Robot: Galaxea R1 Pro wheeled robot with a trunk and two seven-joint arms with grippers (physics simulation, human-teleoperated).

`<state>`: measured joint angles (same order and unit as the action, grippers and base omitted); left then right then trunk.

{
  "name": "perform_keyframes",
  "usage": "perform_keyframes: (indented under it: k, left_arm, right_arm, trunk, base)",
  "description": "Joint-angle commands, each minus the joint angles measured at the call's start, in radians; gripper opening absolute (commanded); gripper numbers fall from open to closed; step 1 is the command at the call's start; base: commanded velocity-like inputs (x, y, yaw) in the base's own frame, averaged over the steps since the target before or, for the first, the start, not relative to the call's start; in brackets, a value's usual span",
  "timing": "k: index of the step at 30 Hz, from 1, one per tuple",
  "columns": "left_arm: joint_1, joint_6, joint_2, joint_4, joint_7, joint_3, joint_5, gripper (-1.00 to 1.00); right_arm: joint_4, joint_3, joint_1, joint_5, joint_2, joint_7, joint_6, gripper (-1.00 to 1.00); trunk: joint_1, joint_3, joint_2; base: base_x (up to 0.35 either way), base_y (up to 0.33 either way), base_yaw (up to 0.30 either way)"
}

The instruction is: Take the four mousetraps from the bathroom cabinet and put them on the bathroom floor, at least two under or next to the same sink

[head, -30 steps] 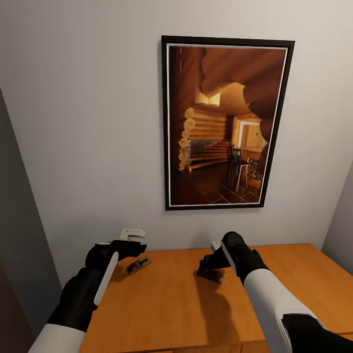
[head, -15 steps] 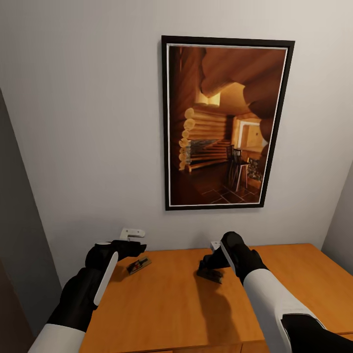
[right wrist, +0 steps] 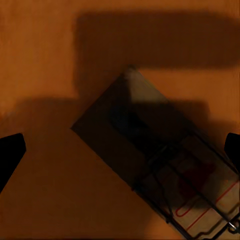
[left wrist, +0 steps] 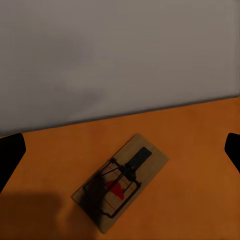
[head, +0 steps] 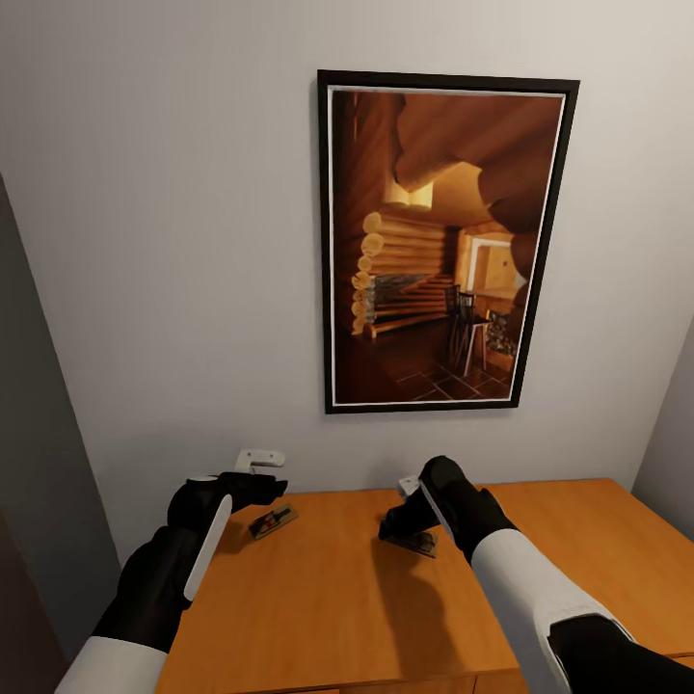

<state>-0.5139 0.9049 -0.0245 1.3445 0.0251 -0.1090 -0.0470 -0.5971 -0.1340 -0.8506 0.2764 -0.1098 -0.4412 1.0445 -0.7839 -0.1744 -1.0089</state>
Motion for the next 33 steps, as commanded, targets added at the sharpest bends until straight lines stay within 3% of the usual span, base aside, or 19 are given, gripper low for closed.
perform_keyframes:
  k: [1,13,20,25,33]
  left_arm:
    - [-0.001,0.005,0.000,0.001,-0.001,0.000,-0.004,1.00]
    - [0.000,0.005,0.000,0.001,-0.001,0.000,-0.005,1.00]
    - [-0.001,0.004,0.000,0.000,-0.001,0.000,-0.005,1.00]
    - [-0.001,0.003,0.000,-0.002,0.000,0.002,-0.005,1.00]
    - [0.000,0.002,-0.001,-0.002,0.001,0.003,-0.005,1.00]
  right_arm:
    - [-0.001,-0.007,-0.001,0.012,0.001,-0.020,0.003,1.00]
    - [-0.001,-0.030,-0.001,0.019,0.010,-0.062,0.003,1.00]
    - [-0.001,-0.031,-0.001,0.027,0.043,-0.063,0.003,1.00]
    - [-0.001,-0.030,-0.001,0.054,0.064,-0.063,0.003,1.00]
    - [-0.001,-0.029,-0.001,0.098,0.069,-0.063,0.003,1.00]
  trunk:
    - [0.000,-0.002,-0.001]
    - [0.000,-0.002,-0.001]
    - [0.000,-0.002,-0.001]
    - [0.000,-0.002,-0.001]
    - [0.000,-0.002,-0.001]
  base:
    - [0.000,0.000,0.000]
    - [0.000,0.000,0.000]
    - [0.000,0.000,0.000]
    - [0.000,0.000,0.000]
    - [0.000,0.000,0.000]
